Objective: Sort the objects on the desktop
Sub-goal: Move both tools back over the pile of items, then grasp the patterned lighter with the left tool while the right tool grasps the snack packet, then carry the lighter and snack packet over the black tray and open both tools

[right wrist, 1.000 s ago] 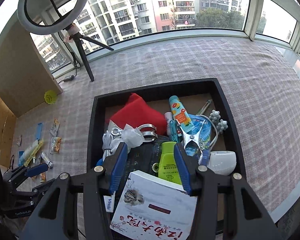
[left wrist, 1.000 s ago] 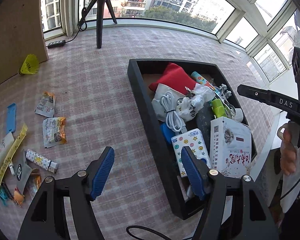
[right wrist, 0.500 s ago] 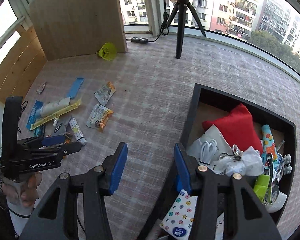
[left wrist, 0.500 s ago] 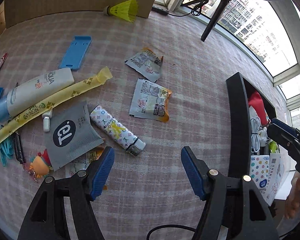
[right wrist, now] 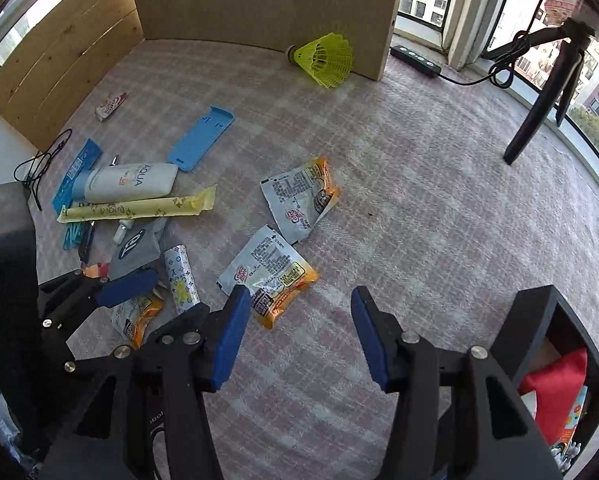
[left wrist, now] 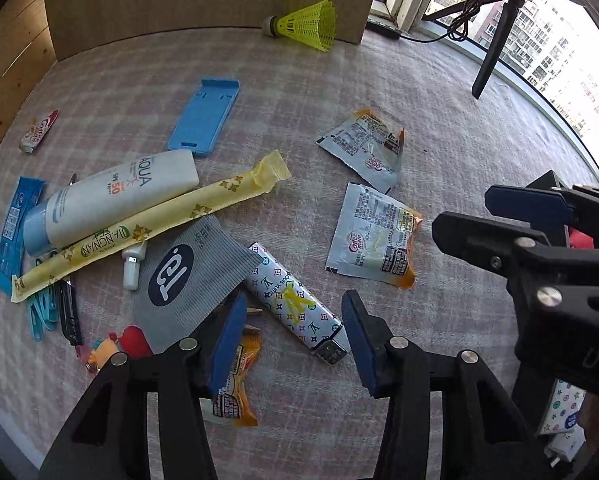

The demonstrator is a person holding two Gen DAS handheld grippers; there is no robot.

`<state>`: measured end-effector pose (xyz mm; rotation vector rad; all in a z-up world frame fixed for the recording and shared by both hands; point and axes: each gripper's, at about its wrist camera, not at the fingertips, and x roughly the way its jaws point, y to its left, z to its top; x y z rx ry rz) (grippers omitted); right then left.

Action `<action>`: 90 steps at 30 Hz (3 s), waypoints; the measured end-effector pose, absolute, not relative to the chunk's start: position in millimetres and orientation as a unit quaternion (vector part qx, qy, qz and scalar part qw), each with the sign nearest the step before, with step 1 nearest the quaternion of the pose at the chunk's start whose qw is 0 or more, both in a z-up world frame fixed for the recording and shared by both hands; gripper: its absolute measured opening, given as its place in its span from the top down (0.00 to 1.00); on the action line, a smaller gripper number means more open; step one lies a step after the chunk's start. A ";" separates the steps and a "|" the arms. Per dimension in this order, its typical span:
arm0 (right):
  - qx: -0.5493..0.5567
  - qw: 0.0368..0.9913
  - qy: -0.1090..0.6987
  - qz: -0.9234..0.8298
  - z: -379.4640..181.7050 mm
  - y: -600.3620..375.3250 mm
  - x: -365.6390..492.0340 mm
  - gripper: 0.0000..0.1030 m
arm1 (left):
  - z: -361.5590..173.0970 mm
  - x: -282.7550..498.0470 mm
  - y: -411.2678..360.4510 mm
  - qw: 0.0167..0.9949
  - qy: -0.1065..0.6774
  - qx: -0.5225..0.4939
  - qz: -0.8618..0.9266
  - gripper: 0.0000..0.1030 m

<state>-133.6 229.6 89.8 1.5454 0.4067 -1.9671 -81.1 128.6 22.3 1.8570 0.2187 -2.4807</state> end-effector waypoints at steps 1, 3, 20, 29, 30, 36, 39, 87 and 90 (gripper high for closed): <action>0.584 0.305 0.156 -0.736 86.5 224.7 -134.5 0.48 | 22.1 -80.0 126.5 0.017 0.069 0.598 -0.799 0.63; 0.587 0.315 0.159 -0.728 81.4 217.2 -136.0 0.48 | 21.8 -77.4 121.1 0.018 0.066 0.597 -0.799 0.72; 0.586 0.316 0.243 -0.706 44.1 188.1 -129.1 0.36 | 28.4 -60.3 111.4 -0.028 0.113 0.605 -0.788 0.75; 0.598 0.287 0.234 -0.711 48.0 207.6 -139.0 0.37 | 9.7 -86.0 125.9 0.006 0.107 0.624 -0.774 0.58; 0.599 0.283 0.231 -0.712 48.5 212.2 -141.5 0.37 | 9.9 -89.2 128.3 0.006 0.100 0.623 -0.776 0.59; 0.603 0.268 0.199 -0.724 56.7 235.3 -152.2 0.59 | 11.0 -99.3 138.2 0.019 0.065 0.610 -0.790 0.73; 0.608 0.267 0.194 -0.722 58.8 235.9 -152.1 0.55 | 11.8 -98.4 136.7 0.015 0.060 0.610 -0.790 0.79; 0.545 -0.032 -0.083 -0.834 138.0 600.2 -48.2 0.63 | 138.1 -96.5 396.5 -0.269 -0.056 0.542 -0.794 0.79; 0.546 -0.048 -0.090 -0.832 137.0 618.7 -38.5 0.62 | 147.5 -94.0 431.2 -0.296 -0.068 0.536 -0.788 0.79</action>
